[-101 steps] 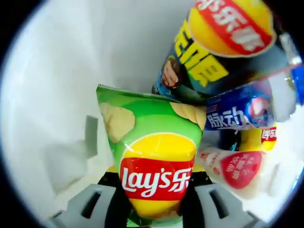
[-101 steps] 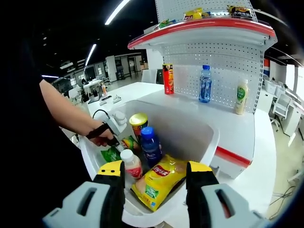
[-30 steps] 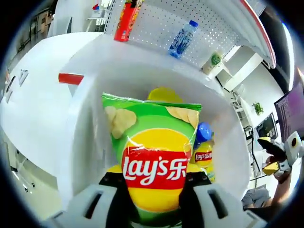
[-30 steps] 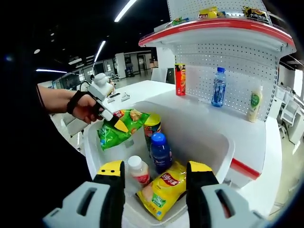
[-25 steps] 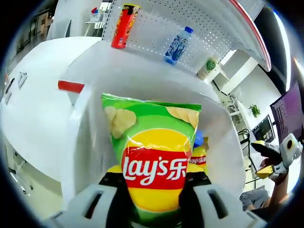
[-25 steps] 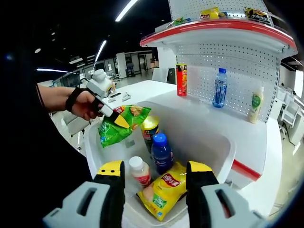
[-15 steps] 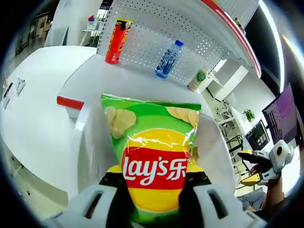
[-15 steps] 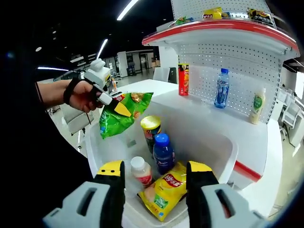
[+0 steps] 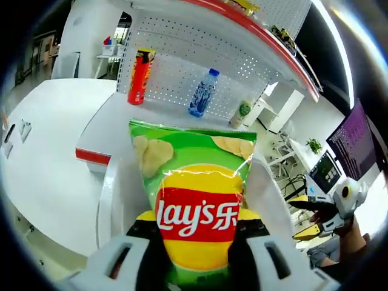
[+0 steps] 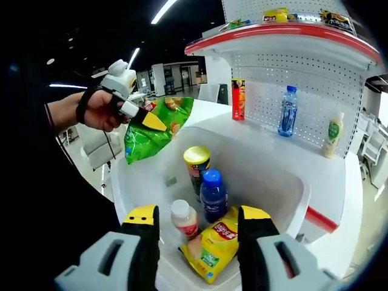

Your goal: Place the items from the shopping basket onto the snack and drink counter

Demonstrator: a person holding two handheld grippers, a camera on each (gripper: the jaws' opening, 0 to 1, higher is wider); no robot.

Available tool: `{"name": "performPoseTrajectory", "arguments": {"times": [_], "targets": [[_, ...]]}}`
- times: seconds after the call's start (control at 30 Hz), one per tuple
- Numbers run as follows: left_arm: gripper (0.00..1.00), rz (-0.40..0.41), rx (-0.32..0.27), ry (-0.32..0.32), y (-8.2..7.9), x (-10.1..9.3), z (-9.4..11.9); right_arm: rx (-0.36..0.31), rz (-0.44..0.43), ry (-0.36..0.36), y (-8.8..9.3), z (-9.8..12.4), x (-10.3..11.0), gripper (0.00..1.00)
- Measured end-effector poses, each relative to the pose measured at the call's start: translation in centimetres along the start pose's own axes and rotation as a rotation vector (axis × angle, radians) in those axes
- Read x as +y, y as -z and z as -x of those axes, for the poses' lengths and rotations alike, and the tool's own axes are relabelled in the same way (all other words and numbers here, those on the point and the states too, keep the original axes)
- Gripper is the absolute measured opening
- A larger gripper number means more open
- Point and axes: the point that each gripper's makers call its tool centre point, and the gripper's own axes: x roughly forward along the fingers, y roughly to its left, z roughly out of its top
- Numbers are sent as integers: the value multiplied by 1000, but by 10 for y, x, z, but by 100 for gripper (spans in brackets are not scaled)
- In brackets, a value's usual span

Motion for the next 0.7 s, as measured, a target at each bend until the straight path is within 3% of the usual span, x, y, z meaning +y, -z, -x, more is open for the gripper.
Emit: {"name": "performPoseTrajectory", "arguments": {"times": [0.7], "targets": [[37, 7, -109, 45, -32, -8, 29, 26, 35, -12, -4, -6, 9, 50]]}}
